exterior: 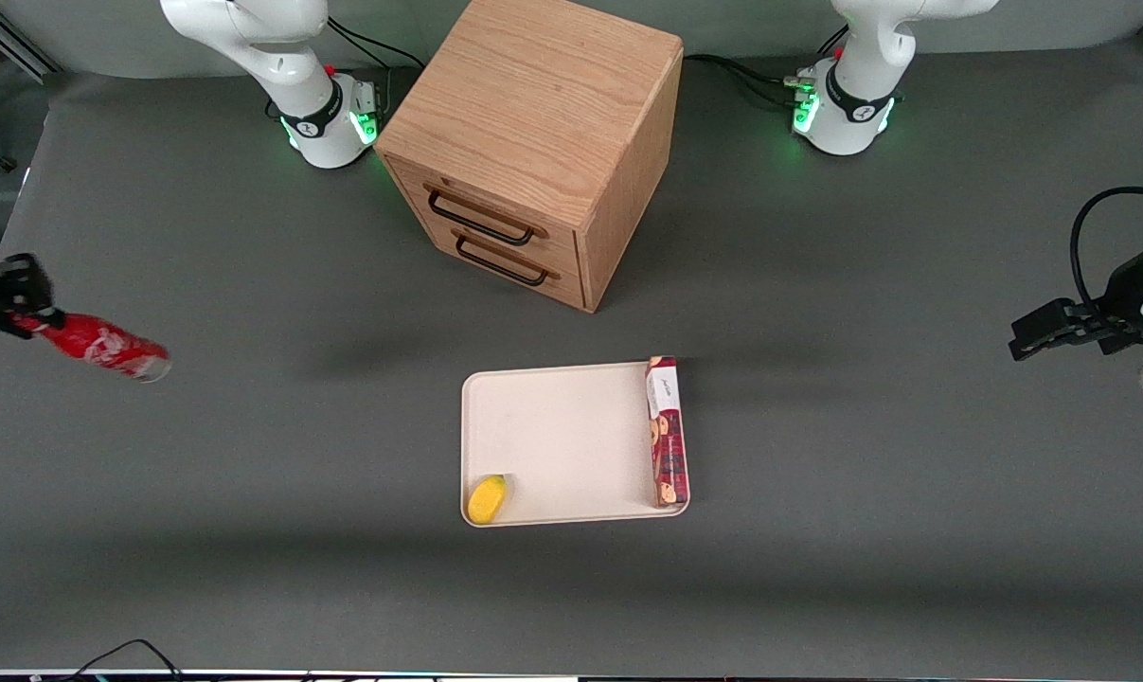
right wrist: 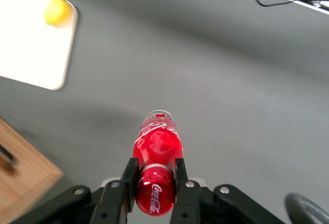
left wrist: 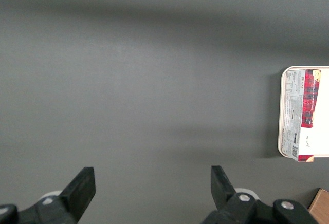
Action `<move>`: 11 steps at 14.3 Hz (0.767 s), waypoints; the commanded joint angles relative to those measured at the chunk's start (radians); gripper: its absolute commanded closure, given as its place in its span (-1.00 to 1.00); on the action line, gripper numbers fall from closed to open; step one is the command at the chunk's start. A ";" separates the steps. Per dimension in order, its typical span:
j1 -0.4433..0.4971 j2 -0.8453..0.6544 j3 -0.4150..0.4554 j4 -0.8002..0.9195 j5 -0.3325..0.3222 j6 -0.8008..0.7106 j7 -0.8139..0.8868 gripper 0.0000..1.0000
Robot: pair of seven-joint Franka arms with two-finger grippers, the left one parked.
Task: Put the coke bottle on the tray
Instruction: 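Lift the bottle and carry it with the right gripper over the white tray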
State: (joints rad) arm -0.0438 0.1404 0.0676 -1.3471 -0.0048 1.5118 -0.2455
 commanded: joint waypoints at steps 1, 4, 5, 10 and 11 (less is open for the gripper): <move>0.004 0.063 0.182 0.062 -0.049 -0.031 0.324 0.97; 0.015 0.166 0.383 0.062 -0.075 0.002 0.729 0.97; 0.025 0.207 0.438 0.062 -0.119 0.057 0.833 0.97; 0.067 0.471 0.662 0.054 -0.452 0.228 1.257 0.97; 0.073 0.511 0.682 0.054 -0.502 0.244 1.299 0.97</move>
State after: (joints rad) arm 0.0199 0.5487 0.6961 -1.3458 -0.4007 1.7369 0.9429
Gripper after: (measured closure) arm 0.678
